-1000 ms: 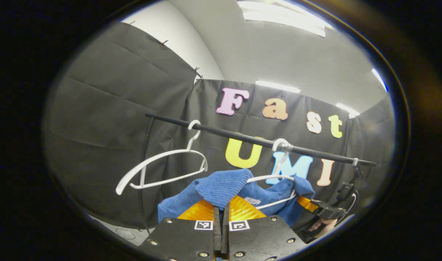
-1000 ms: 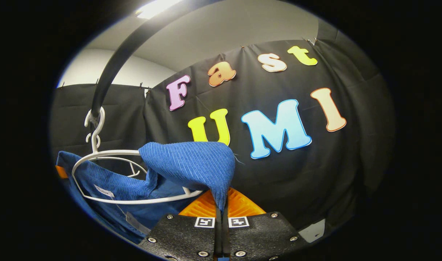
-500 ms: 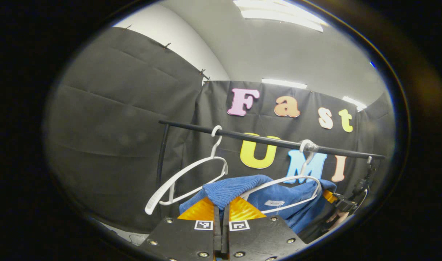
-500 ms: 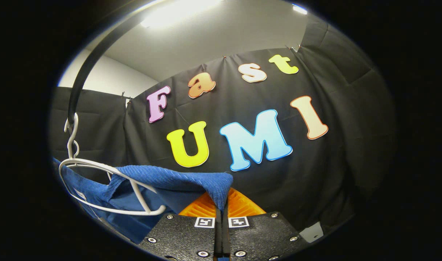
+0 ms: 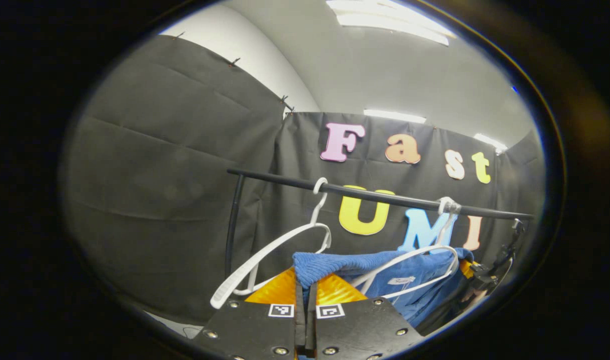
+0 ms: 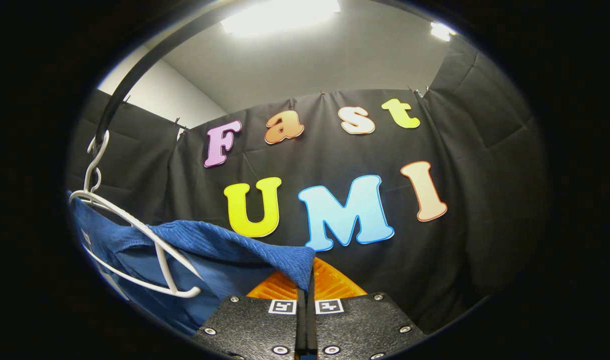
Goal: Grasp the clothes on the hanger with both hands and then place them into the laundry hamper below.
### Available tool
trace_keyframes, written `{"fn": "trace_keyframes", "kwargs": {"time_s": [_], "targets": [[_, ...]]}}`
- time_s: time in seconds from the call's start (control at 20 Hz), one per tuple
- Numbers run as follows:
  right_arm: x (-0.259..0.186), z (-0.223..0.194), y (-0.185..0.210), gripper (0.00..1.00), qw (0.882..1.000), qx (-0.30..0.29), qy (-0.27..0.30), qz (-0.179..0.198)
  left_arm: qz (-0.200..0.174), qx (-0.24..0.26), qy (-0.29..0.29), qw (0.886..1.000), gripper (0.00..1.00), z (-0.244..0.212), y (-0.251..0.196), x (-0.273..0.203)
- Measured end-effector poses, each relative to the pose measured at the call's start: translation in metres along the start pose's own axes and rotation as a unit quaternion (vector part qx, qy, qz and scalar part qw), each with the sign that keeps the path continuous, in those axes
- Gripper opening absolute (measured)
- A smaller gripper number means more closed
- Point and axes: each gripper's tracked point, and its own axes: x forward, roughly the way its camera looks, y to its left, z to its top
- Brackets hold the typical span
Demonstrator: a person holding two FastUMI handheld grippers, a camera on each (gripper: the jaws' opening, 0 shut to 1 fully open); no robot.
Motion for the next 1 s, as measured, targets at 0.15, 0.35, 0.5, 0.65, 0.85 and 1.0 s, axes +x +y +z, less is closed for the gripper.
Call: {"fn": "trace_keyframes", "kwargs": {"time_s": [0.15, 0.35, 0.5, 0.65, 0.85, 1.0], "targets": [[0.002, 0.006, -0.003, 0.00, 0.999, -0.038, -0.022, -0.001, -0.010, -0.013, 0.010, 1.000, 0.01, -0.008, 0.006, 0.008], [0.000, 0.006, -0.003, 0.00, 0.997, -0.071, -0.038, -0.004, -0.015, 0.010, 0.014, 1.000, 0.01, -0.018, 0.011, 0.014], [-0.001, -0.001, -0.002, 0.00, 0.997, -0.070, -0.031, -0.002, -0.016, -0.028, 0.035, 0.999, 0.01, -0.035, 0.015, 0.016], [-0.004, -0.007, -0.001, 0.00, 0.996, -0.085, -0.031, -0.002, -0.014, -0.048, 0.035, 0.998, 0.00, -0.046, 0.019, 0.008], [-0.011, -0.026, -0.002, 0.00, 0.994, -0.109, -0.008, -0.004, 0.011, -0.041, 0.042, 0.998, 0.01, -0.068, 0.023, 0.005], [-0.018, -0.044, -0.003, 0.00, 0.994, -0.110, 0.017, 0.000, 0.027, -0.056, 0.057, 0.996, 0.01, -0.092, 0.024, -0.002]]}}
